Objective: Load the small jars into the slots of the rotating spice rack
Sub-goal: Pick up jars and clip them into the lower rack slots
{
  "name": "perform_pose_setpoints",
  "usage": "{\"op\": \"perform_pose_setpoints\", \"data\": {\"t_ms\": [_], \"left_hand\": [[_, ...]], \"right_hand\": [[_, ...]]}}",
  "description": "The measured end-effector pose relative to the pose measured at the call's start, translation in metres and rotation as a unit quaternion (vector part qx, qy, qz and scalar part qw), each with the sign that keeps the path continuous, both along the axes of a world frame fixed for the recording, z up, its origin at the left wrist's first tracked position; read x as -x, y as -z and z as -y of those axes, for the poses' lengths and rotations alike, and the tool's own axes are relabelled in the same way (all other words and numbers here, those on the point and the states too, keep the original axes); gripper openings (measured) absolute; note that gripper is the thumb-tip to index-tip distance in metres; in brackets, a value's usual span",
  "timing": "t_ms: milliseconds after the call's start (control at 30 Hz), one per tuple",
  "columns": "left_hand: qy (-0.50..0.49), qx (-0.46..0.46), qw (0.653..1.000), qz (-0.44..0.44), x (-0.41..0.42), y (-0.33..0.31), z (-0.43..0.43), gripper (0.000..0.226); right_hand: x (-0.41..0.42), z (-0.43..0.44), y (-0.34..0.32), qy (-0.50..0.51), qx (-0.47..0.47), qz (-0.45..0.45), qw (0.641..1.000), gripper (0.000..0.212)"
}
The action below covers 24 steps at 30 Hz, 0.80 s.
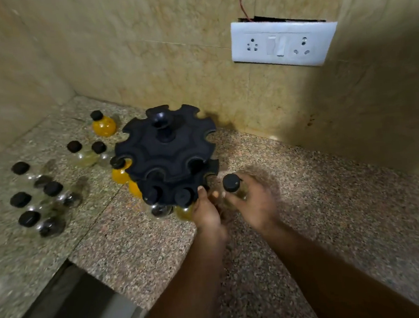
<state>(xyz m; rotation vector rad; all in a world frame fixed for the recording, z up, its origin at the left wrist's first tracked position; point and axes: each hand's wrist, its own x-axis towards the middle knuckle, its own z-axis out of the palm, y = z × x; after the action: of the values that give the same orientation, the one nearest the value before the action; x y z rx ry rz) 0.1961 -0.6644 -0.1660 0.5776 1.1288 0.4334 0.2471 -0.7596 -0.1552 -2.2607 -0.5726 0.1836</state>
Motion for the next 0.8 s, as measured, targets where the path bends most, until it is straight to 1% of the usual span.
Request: {"op": "perform_pose_setpoints", "data": {"t_ms": [133, 200, 267, 400, 467, 633, 733, 800], "left_hand": [[-0.015, -0.013, 1.0, 0.007, 0.031, -0.001, -0.013, 0.033], [-0.022, -0.019, 0.999, 0.022, 0.047, 0.003, -0.027, 0.032], [0.01, -0.029, 0.999, 0.029, 0.056, 0.001, -0.037, 0.032], [0.111, -0.06, 0.992, -0.019, 0.074, -0.003, -0.061, 0.026], [0.151, -0.075, 0.985, -0.032, 0.079, -0.006, -0.068, 0.028], [0.199, -0.109, 0.973, -0.049, 0.085, -0.005, -0.079, 0.028], [0.218, -0.108, 0.969, -0.05, 0.085, -0.008, -0.079, 0.029], [0.233, -0.102, 0.966, -0.049, 0.083, -0.007, -0.078, 0.032]], "right_hand": [[0.021, -0.017, 0.0, -0.054, 0.022, 0.013, 0.998, 0.061], [0.033, -0.029, -0.001, -0.073, 0.027, 0.02, 0.997, 0.06], [0.037, -0.035, -0.001, -0.081, 0.024, 0.02, 0.996, 0.058], [0.04, -0.051, -0.007, -0.089, 0.022, -0.002, 0.996, 0.059], [0.037, -0.056, -0.009, -0.097, 0.026, -0.002, 0.995, 0.059], [0.029, -0.064, -0.003, -0.127, 0.012, -0.011, 0.992, 0.059], [0.024, -0.067, 0.004, -0.111, 0.013, -0.025, 0.993, 0.063], [0.021, -0.067, 0.007, -0.088, 0.018, -0.028, 0.996, 0.069]]}}
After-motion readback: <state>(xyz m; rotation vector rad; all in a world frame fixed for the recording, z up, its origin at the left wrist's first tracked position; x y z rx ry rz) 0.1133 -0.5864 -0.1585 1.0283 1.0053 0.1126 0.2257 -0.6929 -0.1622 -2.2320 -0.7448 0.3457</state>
